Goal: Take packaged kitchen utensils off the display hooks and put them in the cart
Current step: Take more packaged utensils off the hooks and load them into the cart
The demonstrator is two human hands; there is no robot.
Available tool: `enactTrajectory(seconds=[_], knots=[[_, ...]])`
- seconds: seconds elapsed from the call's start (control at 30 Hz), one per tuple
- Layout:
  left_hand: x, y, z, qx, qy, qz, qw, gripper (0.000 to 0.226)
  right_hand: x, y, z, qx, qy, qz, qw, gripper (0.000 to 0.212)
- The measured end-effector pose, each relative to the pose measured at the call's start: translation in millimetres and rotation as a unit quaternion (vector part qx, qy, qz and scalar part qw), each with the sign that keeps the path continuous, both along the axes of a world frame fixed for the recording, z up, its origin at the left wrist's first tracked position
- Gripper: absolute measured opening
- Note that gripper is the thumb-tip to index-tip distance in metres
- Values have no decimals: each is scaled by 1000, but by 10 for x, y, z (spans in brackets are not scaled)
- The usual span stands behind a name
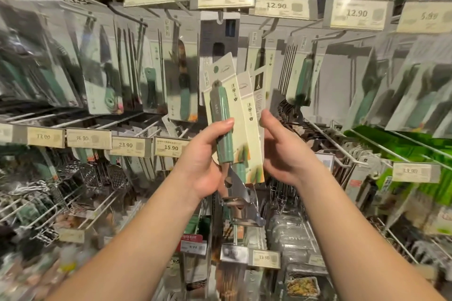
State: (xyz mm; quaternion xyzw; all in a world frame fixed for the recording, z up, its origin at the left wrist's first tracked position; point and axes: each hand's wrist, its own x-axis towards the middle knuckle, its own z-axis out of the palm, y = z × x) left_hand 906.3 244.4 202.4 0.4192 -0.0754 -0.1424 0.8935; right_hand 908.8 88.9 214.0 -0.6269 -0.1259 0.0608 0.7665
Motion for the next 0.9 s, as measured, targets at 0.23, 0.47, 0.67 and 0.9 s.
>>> enactTrajectory(seconds=[0.23, 0.47, 0.67, 0.9], knots=[[-11, 121, -43, 6, 13, -10, 1000, 76, 38, 82, -37, 22, 1, -15, 1000, 60], [41, 368, -63, -8, 18, 8, 1000, 42, 104, -52, 231, 72, -12, -76, 994, 57], [44, 458, 66, -25, -3, 60, 998, 30, 200, -213, 471, -249, -118, -282, 919, 78], [58, 430, 197, -27, -8, 61, 998, 40, 316, -205, 667, -366, -206, -420, 805, 88]])
